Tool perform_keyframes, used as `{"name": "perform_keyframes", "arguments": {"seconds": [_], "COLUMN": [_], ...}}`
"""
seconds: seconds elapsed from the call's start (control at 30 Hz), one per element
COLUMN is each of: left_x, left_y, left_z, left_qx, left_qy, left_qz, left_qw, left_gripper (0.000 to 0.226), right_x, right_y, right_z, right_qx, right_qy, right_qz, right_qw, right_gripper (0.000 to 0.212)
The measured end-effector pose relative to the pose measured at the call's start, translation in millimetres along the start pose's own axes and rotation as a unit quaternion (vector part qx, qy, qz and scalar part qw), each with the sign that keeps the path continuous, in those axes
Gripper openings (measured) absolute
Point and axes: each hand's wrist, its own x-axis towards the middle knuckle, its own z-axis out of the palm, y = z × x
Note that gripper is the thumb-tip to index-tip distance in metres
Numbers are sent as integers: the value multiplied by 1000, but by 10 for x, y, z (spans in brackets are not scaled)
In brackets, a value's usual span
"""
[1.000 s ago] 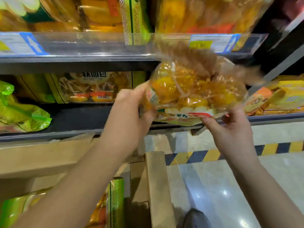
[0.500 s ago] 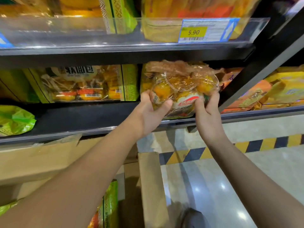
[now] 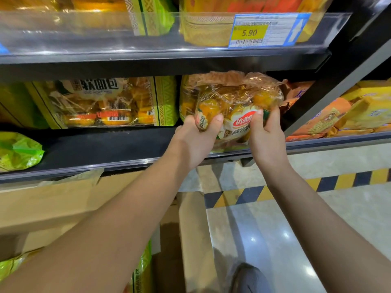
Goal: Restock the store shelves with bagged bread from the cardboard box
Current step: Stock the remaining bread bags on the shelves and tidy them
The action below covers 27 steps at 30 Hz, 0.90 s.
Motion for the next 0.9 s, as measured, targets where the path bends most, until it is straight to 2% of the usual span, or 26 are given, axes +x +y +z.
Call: {"name": "perform_keyframes", "arguments": {"seconds": [0.1, 0.23, 0.47, 0.57, 0.73, 0.9], "left_x": [-8, -29, -35, -47, -65, -103], "left_y": [-20, -42, -47, -32, -22, 18], "left_z": [-9, -13, 4, 3, 58, -11], "left_qx": [-18, -14, 0, 0, 3, -3], "left_qy": [-12, -14, 0, 15, 27, -5], "left_qz": [9, 13, 2, -5, -3, -16], "left_qw": [1000, 1000, 1000, 1000, 1000, 1000], "left_gripper": [61, 67, 70, 71, 61, 53], "right_x": [32, -38, -263, -293, -316, -329], "right_y": [4, -5, 102, 120, 108, 93], "right_z": [13, 51, 60, 56, 64, 60], "right_qx": [-30, -71, -68, -60, -77, -81], "right_qy": [2, 34, 78, 76, 59, 46], "right_qz": [9, 23, -33, -24, -10, 10], "right_qw": [1000, 997, 994, 995, 995, 996], "right_gripper": [53, 55, 48, 57, 59, 59]}}
